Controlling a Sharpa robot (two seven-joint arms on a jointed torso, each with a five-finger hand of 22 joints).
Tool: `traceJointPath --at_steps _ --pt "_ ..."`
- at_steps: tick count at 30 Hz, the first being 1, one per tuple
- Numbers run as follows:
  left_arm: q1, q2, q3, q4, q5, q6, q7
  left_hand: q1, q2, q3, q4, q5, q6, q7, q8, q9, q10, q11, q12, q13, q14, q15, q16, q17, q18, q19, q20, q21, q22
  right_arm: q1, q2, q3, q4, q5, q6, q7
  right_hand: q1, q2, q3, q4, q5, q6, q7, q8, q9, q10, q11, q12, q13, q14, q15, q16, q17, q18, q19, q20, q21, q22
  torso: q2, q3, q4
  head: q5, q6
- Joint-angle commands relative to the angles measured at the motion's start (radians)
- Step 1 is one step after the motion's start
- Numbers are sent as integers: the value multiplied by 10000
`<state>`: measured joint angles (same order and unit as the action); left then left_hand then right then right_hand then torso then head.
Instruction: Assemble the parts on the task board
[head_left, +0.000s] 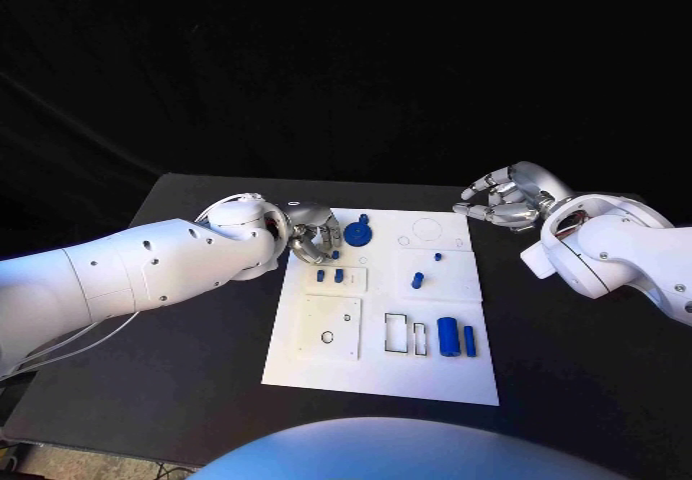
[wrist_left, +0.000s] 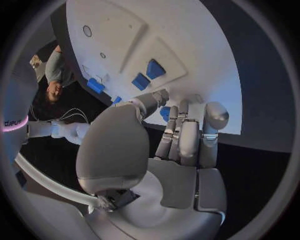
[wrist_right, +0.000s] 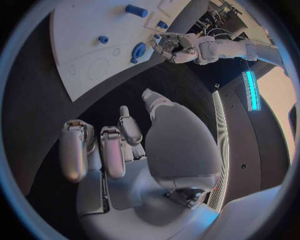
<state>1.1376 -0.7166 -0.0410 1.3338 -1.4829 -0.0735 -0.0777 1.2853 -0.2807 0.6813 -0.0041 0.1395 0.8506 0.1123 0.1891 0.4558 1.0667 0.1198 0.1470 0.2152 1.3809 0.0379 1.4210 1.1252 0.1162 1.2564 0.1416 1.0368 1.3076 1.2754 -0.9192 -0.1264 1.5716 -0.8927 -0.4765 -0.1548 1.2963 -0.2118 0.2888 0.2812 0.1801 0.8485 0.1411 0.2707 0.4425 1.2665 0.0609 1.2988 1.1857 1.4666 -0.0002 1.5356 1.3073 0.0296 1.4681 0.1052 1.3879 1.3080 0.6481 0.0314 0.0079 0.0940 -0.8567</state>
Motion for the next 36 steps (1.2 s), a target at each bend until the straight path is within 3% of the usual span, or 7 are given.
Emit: traceJointPath --at_steps 1,7,12,18,21,28,36 --pt "-1 -43 5 67 159 -285 119 -47 8 -47 2 67 5 -11 -17 -3 -92 8 -42 -18 -11 102 -38 -20 -94 -18 66 -2 1173 -7 -4 1 -1 -158 142 -4 -89 -6 44 -8 17 -77 0 52 12 -52 4 -33 -14 806 -89 -47 1745 164 5 -61 -37 1786 -2 1 1 -10 -1" --pt "-1 -270 25 258 900 -572 463 15 53 -27 -19 139 215 58 100 23 -42 1 20 -11 -47 105 -44 -109 -73 -42 95 -33 1164 -9 -6 0 -26 -469 353 44 326 -22 453 -257 11 -53 -13 99 132 -1741 -18 -1951 -2206 761 -114 -145 1575 237 -162 -84 -391 1647 -7 -4 -5 -24 33" --pt "4 -743 190 566 3124 -513 1156 -43 -6 -116 -10 215 332 195 169 29 -15 -6 79 -6 -527 109 -411 -999 50 -418 107 -601 1006 -17 11 -3 -78 -1456 901 234 749 -530 2209 -707 35 279 90 77 201 -3403 151 -6922 -6287 449 -21 -887 278 330 -385 -43 -945 1455 -11 -2 -2 -158 118" --pt "27 -1406 420 931 5985 -160 2017 -317 162 -2363 269 957 -137 133 -33 -99 -608 56 228 28 -1613 161 -1150 -2813 288 -1386 180 -2101 621 -111 113 -14 -113 -3678 1733 279 502 -758 2924 -1494 -181 700 145 -39 152 -2831 315 -9183 -8118 477 139 -867 286 333 -361 122 -959 1512 -18 -3 21 -355 162" --pt "40 -1653 475 1061 7930 -430 2647 307 811 -4180 871 848 -17 298 15 -177 -1119 126 428 22 -3179 248 -2216 -5169 626 -2883 295 -4911 -326 -199 238 -21 -154 -4967 2066 126 323 -758 2970 -1842 -295 836 127 -127 102 -2689 337 -9759 -8570 478 160 -861 276 341 -371 145 -1003 1521 -14 -11 20 -430 204" --pt "39 -1965 509 1469 12067 -1005 3974 906 1091 -3632 1157 979 347 679 169 -295 -910 123 982 108 -3902 277 -3086 -5893 655 -3104 319 -5729 -806 -437 542 -34 -234 -6745 2476 -267 192 -764 2923 -2084 -333 929 176 -204 47 -2698 393 -10155 -8861 463 205 -884 222 356 -406 175 -1094 1505 9 -26 12 -621 307" --pt "27 -2190 510 1861 13258 -1068 4332 877 919 -2970 1357 996 517 566 298 -390 -336 -57 1480 157 -3716 121 -3273 -6215 671 -3029 198 -5939 -1065 -611 791 -47 -255 -7372 2912 -486 76 -741 2909 -2227 -228 1161 153 -191 37 -2465 379 -10344 -9039 469 209 -882 212 349 -376 174 -1058 1535 1 -20 17 -705 345"
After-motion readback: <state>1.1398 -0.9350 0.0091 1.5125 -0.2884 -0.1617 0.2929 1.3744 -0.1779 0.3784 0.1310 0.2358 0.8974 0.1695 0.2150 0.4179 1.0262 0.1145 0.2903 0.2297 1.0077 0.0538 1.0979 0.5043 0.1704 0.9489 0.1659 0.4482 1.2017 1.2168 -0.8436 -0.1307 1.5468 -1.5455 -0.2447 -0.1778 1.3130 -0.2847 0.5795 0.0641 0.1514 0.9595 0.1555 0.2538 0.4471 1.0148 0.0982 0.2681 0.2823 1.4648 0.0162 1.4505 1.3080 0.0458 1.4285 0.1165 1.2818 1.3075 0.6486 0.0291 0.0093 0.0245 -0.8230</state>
